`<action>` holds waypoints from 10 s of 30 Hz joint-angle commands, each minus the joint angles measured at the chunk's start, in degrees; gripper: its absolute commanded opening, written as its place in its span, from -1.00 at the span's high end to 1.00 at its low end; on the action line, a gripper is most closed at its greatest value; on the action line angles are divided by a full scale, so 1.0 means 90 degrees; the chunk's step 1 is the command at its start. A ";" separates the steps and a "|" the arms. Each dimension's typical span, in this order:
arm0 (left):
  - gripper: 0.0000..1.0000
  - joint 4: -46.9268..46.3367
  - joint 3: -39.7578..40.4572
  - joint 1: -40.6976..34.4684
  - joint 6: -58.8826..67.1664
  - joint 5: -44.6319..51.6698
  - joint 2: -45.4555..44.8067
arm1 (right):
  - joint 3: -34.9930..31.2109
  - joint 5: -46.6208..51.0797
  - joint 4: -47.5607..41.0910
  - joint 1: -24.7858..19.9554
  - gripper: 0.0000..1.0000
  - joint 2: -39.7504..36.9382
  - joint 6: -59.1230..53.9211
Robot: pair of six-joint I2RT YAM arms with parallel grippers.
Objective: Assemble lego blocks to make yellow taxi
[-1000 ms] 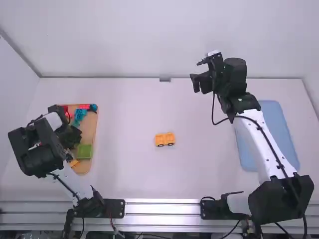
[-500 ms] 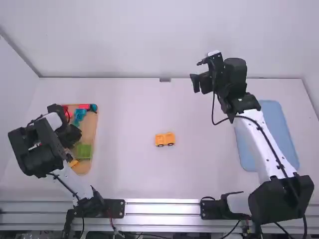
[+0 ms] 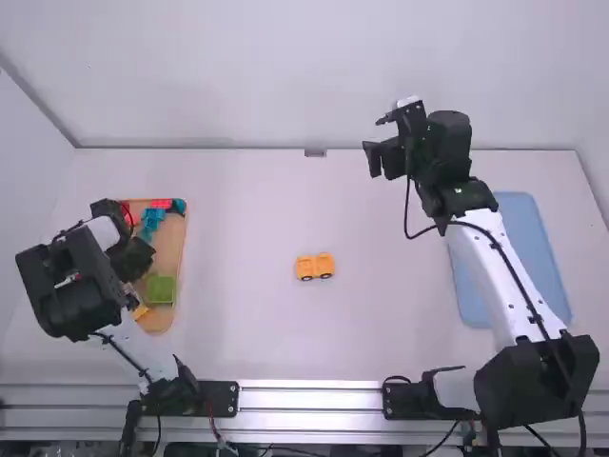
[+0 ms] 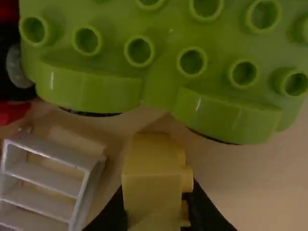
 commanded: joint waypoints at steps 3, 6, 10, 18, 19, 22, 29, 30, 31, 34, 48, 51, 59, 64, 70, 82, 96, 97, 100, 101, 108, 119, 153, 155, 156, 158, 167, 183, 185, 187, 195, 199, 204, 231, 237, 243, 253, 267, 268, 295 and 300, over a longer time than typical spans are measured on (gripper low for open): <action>0.89 -0.0323 0.0240 -0.0017 0.0027 -0.0078 -0.0614 | 0.0219 -0.0170 0.0129 0.0002 -0.97 0.0044 0.0044; 0.96 -0.0352 0.0291 -0.0117 0.0216 -0.0015 -0.1464 | 0.0216 -0.0636 0.0318 0.0002 -0.97 0.0044 0.0044; 0.95 0.0005 0.0170 -0.0539 0.0889 0.0386 -0.2414 | 0.0219 -0.1139 0.0440 0.0002 -0.97 0.0095 0.0049; 0.91 0.1285 -0.0141 -0.2356 0.2754 0.1144 -0.3453 | 0.0223 -0.2057 0.1617 0.0000 -0.96 0.1168 0.1554; 0.88 0.1416 -0.0160 -0.2550 0.2890 0.1151 -0.3468 | 0.0236 -0.2327 0.1727 0.0002 -0.97 0.1280 0.1547; 0.82 0.1957 -0.0243 -0.3249 0.3385 0.1156 -0.3446 | 0.0355 -0.3878 0.2293 0.0000 -0.97 0.1889 0.1552; 0.92 0.3696 -0.0743 -0.4306 0.4544 0.2407 -0.3225 | 0.0622 -0.5530 0.3060 0.0002 -0.97 0.2936 0.2657; 0.91 0.3738 -0.0758 -0.4320 0.4551 0.2433 -0.3223 | 0.0619 -0.5557 0.3082 0.0002 -0.96 0.2956 0.2681; 0.87 0.4058 -0.0874 -0.4420 0.4554 0.2584 -0.3186 | 0.0619 -0.5736 0.3245 0.0012 -0.97 0.3077 0.2863; 0.86 0.4750 -0.1117 -0.4597 0.4554 0.2790 -0.3082 | 0.0617 -0.6050 0.3560 0.0119 -0.97 0.3293 0.3106; 0.86 0.6465 -0.1528 -0.5013 0.4286 0.2786 -0.2438 | 0.0617 -0.6076 0.3772 0.0874 -0.92 0.3432 0.3322; 0.85 0.6475 -0.1528 -0.5034 0.4291 0.2783 -0.2407 | 0.0617 -0.5841 0.3594 0.0947 -0.82 0.3432 0.3305; 0.91 0.5916 -0.1528 -0.5064 0.4765 0.2795 -0.2378 | 0.0617 -0.6001 0.3026 0.0954 -0.54 0.3432 0.3296; 0.92 0.5821 -0.1528 -0.5204 0.4813 0.2871 -0.2378 | 0.0619 -0.5846 0.2790 0.1005 -0.55 0.3432 0.3138; 0.96 0.5756 -0.1528 -0.5527 0.5037 0.2217 -0.2378 | 0.0619 -0.5843 0.2416 0.0998 -0.53 0.3432 0.2965; 0.94 0.5994 -0.1528 -0.5571 0.4238 0.2118 -0.2378 | 0.0617 -0.5559 0.2378 0.1008 -0.11 0.3432 0.2681; 0.96 0.6118 -0.1528 -0.5564 0.4301 0.2050 -0.2375 | 0.0617 -0.5748 0.2681 0.1163 0.31 0.3432 0.2783; 0.95 0.6125 -0.1528 -0.5559 0.4299 0.2040 -0.2375 | 0.0617 -0.5748 0.2681 0.1163 0.32 0.3432 0.2786; 0.92 0.6222 -0.1528 -0.5571 0.4141 0.1846 -0.2375 | 0.0617 -0.5741 0.2684 0.1185 0.44 0.3432 0.2773; 0.90 0.6227 -0.1528 -0.5571 0.4138 0.1821 -0.2375 | 0.0617 -0.5734 0.2686 0.1190 0.46 0.3432 0.2776; -0.10 0.6326 -0.1530 -0.5540 0.4138 0.1826 -0.2375 | 0.0617 -0.5673 0.2795 0.1251 0.54 0.3432 0.2776; -0.98 0.5178 -0.1530 -0.5525 0.3813 0.1406 -0.2375 | 0.0619 -0.2844 0.2640 0.0697 0.60 0.3036 0.2718; -0.98 0.6149 -0.1528 -0.5510 0.3995 0.0206 -0.2378 | -0.0209 0.0527 -0.4265 0.1251 0.64 0.1931 0.1899; -0.98 0.6173 -0.1528 -0.5515 0.3990 0.0206 -0.2378 | -0.0495 0.0270 -0.4107 0.1171 0.64 0.1936 0.1955; -0.98 0.6178 -0.1528 -0.5515 0.3973 0.0206 -0.2378 | -0.0622 0.0053 -0.3966 0.1090 0.65 0.1984 0.1950; -0.98 0.6171 -0.1528 -0.5515 0.3980 0.0206 -0.2378 | -0.0685 -0.0117 -0.3898 0.1010 0.67 0.2084 0.1914; -0.98 0.5977 -0.1528 -0.5515 0.3976 0.0206 -0.2378 | -0.0100 -0.0202 -0.4311 0.0527 0.80 0.3228 0.1336; -0.98 0.5605 -0.1528 -0.5510 0.3995 -0.0226 -0.2572 | 0.0180 0.1219 -0.4182 0.1426 0.56 0.3665 -0.5452; -0.98 0.5440 -0.1528 -0.5515 0.3973 -0.0243 -0.2572 | 0.0180 0.1457 -0.4141 0.1462 0.55 0.3677 -0.5775; -0.98 0.5360 -0.1528 -0.5515 0.3973 -0.0238 -0.2572 | 0.0180 0.1464 -0.4150 0.1460 0.49 0.3674 -0.6013; -0.97 0.5190 -0.1528 -0.5515 0.3956 -0.0223 -0.2572 | 0.0143 0.0908 -0.4284 0.1331 0.23 0.3682 -0.6887; -0.98 0.5234 -0.1530 -0.5515 0.3806 -0.0226 -0.2572 | 0.0143 0.0624 -0.4294 0.1328 0.15 0.3682 -0.6815; -0.98 0.5241 -0.1528 -0.5515 0.3808 -0.0223 -0.2572 | 0.0143 0.0716 -0.4214 0.1426 0.01 0.3682 -0.6798; -0.98 0.4653 -0.1530 -0.5515 0.3995 -0.0886 -0.2572 | 0.1773 -0.1076 -0.3852 0.0296 -0.97 0.1921 -0.4075; -0.98 0.4340 -0.1530 -0.5510 0.4903 0.0138 -0.2572 | 0.1387 -0.2256 -0.4898 0.0134 -0.97 0.1923 -0.5632; -0.98 0.4209 -0.1530 -0.5433 0.6166 0.1885 -0.2569 | 0.0430 -0.3631 -0.3449 -0.0287 -0.97 0.1921 -0.6516; -0.98 0.3016 -0.1540 -0.5428 0.9867 0.5066 -0.2569 | -0.0950 -0.3708 -0.2154 -0.0481 -0.97 0.1921 -0.7793; -0.98 0.3313 -0.1540 -0.5299 1.0027 0.7116 -0.1532 | -0.1647 -0.5365 -0.2297 -0.1226 -0.97 0.2259 -0.8342; -0.98 0.3594 -0.1540 -0.5304 0.9979 0.7111 -0.1333 | -0.1581 -0.5204 -0.2210 -0.1343 -0.97 0.2259 -0.8340; -0.98 0.4578 -0.1540 -0.5348 0.8993 0.6948 -0.1168 | -0.0738 -0.4845 -0.3740 -0.1802 -0.84 0.4602 -1.1050; -0.98 0.4619 -0.1540 -0.5348 0.8973 0.6951 -0.1168 | -0.0566 -0.4879 -0.3636 -0.1749 -0.86 0.4966 -1.0858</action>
